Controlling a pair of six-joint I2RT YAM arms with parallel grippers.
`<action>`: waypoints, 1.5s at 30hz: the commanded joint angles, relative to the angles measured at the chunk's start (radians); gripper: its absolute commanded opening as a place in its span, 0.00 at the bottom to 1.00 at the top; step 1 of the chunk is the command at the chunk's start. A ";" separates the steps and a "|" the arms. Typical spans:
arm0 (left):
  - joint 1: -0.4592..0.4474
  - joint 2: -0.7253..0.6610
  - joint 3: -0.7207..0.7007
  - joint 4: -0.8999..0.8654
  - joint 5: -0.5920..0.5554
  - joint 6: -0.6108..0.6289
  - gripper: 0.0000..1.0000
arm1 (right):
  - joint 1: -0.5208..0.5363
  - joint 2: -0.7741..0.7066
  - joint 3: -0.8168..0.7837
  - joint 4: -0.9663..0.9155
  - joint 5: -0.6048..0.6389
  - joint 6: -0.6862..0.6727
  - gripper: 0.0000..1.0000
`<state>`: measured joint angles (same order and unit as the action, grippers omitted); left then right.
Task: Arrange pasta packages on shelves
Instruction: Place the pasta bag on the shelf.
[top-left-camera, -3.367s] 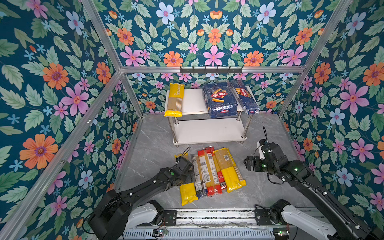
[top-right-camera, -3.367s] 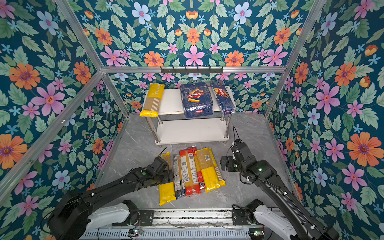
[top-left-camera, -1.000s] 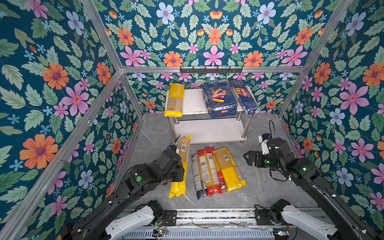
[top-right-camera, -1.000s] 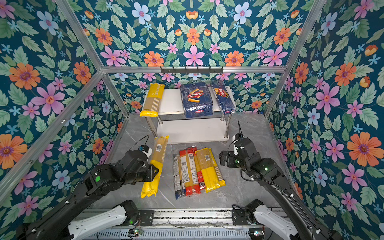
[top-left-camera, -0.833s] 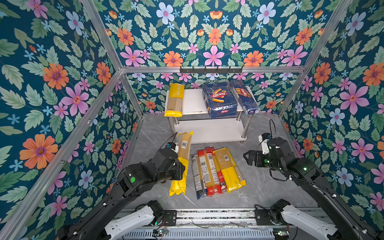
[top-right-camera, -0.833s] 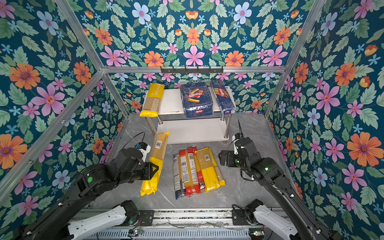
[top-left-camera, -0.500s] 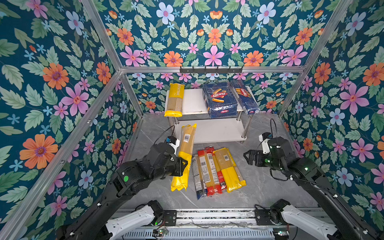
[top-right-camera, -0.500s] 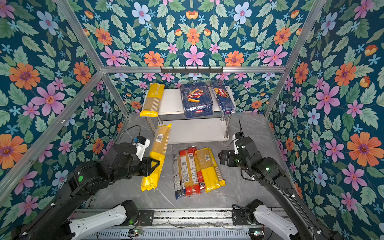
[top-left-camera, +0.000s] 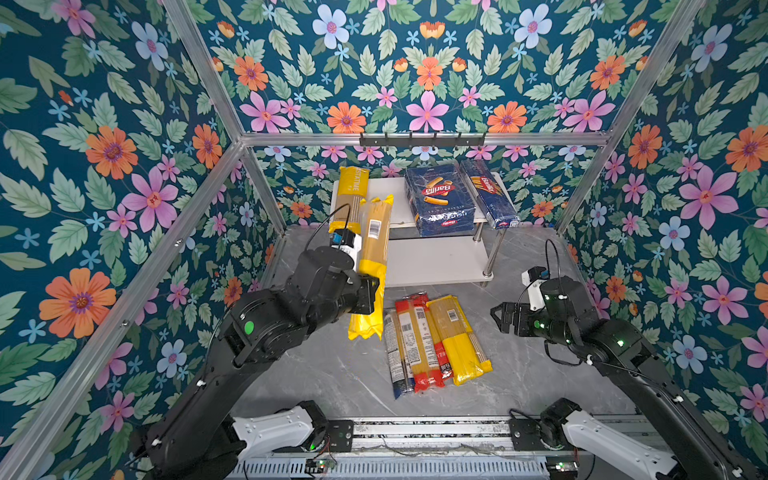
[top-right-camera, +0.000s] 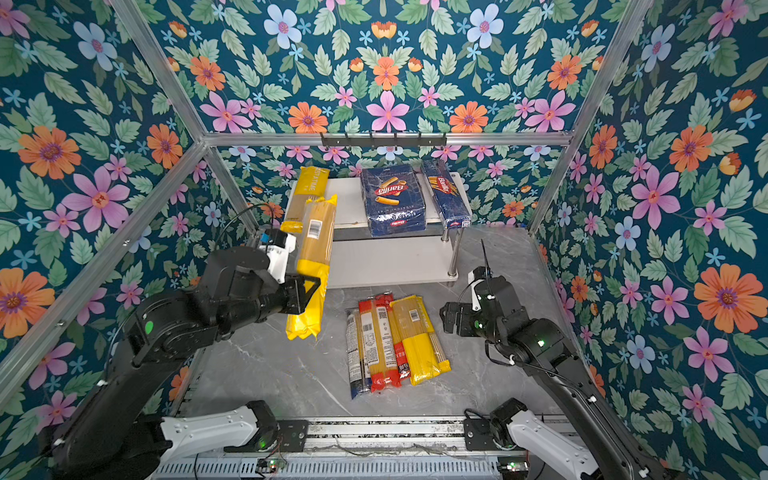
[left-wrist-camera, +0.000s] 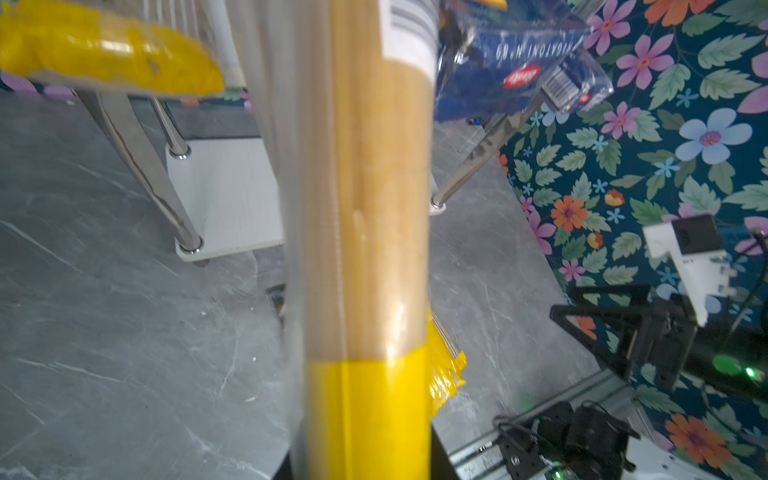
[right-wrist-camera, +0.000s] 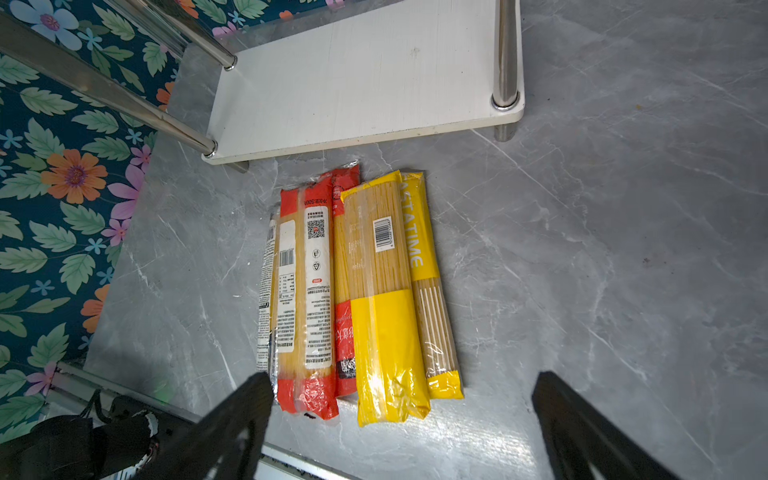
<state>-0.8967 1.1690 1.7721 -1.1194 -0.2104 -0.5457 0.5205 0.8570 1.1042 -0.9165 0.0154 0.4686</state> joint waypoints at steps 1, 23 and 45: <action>0.002 0.108 0.139 0.056 -0.157 0.092 0.03 | 0.000 -0.011 0.000 0.001 0.019 -0.002 0.99; 0.391 0.613 0.685 0.206 0.161 0.215 0.07 | 0.000 -0.041 -0.002 -0.043 0.074 -0.016 0.99; 0.430 0.688 0.701 0.301 0.247 0.228 0.16 | 0.000 -0.022 -0.009 -0.048 0.103 -0.013 0.99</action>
<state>-0.4709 1.8580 2.4634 -0.9825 0.0223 -0.3359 0.5205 0.8349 1.0981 -0.9615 0.1040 0.4641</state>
